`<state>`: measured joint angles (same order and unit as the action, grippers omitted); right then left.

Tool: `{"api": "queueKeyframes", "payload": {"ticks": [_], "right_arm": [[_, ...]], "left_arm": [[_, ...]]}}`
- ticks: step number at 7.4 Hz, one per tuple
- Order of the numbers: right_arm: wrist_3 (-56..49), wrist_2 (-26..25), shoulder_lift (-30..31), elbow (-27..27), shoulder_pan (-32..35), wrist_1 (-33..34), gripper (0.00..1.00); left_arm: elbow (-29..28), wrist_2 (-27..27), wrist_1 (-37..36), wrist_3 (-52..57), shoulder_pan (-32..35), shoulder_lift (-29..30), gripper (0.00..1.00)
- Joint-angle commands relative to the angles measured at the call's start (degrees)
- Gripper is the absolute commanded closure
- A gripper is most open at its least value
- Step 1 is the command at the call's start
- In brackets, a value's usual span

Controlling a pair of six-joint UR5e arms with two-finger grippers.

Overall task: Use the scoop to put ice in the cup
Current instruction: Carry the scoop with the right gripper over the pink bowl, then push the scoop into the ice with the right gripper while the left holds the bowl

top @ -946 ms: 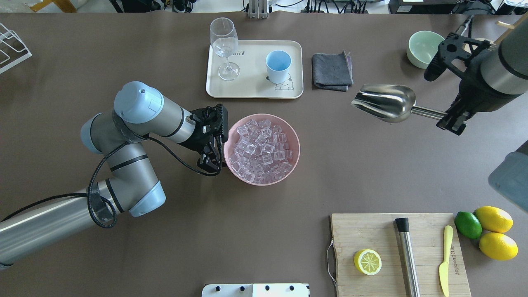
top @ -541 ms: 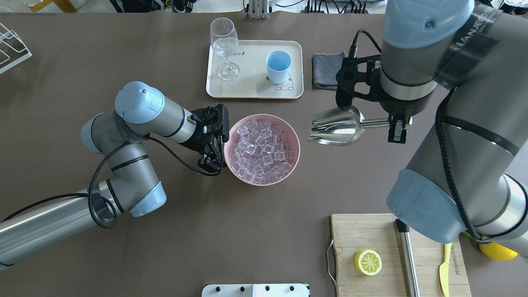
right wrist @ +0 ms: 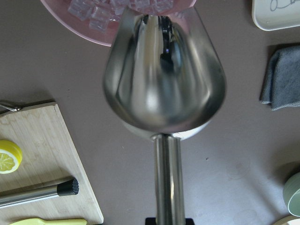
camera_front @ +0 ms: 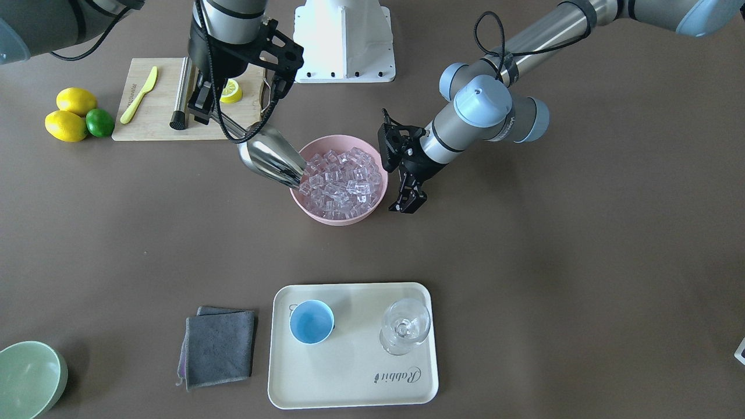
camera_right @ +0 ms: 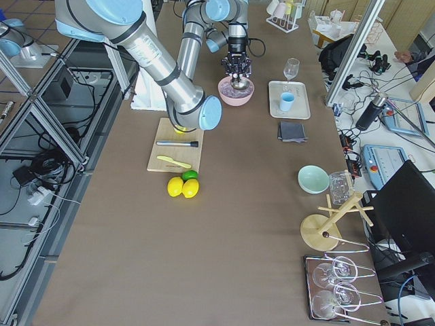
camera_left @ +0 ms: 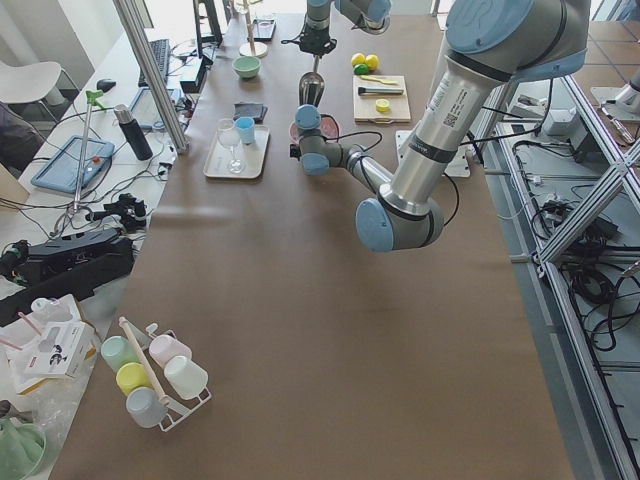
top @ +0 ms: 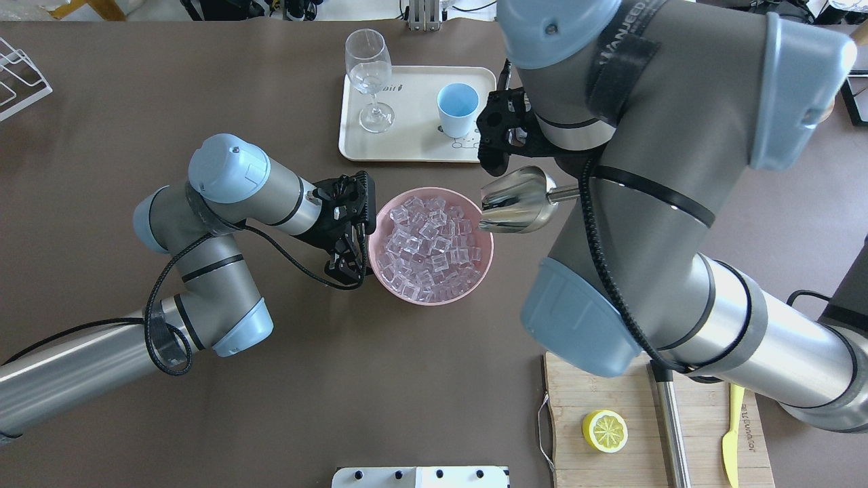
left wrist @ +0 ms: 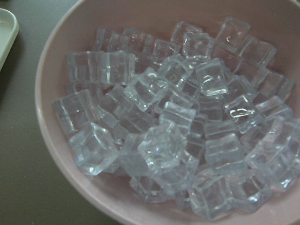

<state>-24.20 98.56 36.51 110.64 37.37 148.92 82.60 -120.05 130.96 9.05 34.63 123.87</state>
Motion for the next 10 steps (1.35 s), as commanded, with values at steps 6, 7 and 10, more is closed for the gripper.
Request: {"api": "queueKeyframes", "payload": {"ticks": [6, 7, 10], "right_arm": [[0.0, -7.4, -2.9, -8.1, -6.9, 1.3, 1.00], [0.0, -7.5, -3.3, -9.0, -7.4, 1.2, 1.00], [0.6, -8.1, -3.4, -10.1, -8.5, -0.4, 1.00]], "left_arm": [[0.4, 0.0, 0.0, -1.5, 0.0, 0.1, 0.01], [0.4, 0.0, 0.0, -1.6, 0.0, 0.1, 0.01], [1.7, -0.2, 0.0, -1.5, 0.0, -1.1, 0.01]]}}
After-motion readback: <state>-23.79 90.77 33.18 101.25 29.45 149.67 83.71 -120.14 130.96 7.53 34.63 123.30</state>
